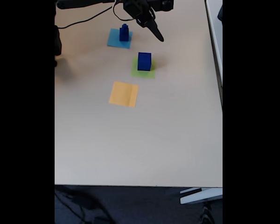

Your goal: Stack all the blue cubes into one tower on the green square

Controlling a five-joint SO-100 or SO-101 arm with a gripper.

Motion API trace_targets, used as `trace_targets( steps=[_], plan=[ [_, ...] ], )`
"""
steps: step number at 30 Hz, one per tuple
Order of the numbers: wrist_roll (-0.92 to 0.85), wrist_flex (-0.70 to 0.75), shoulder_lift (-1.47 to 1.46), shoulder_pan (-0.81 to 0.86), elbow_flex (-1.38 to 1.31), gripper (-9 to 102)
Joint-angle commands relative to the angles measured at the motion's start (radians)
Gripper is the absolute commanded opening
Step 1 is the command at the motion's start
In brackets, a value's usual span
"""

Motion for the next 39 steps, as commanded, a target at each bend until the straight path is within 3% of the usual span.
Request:
trace_targets(
  steps=[1,6,15,17,23,29,32,39],
  plan=[
    [-0.141,-0.041,0.107,-0.02,-0.061,44],
    [-0.229,-0.103,0.135,-0.048,-0.058,37],
    [-0.193,-0.109,0.172,-0.126,-0.055,32],
    [-0.152,-0.106,0.176,-0.133,-0.054,35],
    [0.236,0.026,0.189,-0.179,-0.029,45],
    [0.664,0.261,0.198,-0.262,-0.018,45],
    [0.732,0.339,0.181,-0.296,-0.025,46],
    [0.706,0.414,0.106,-0.318,-0.077,45]
  ],
)
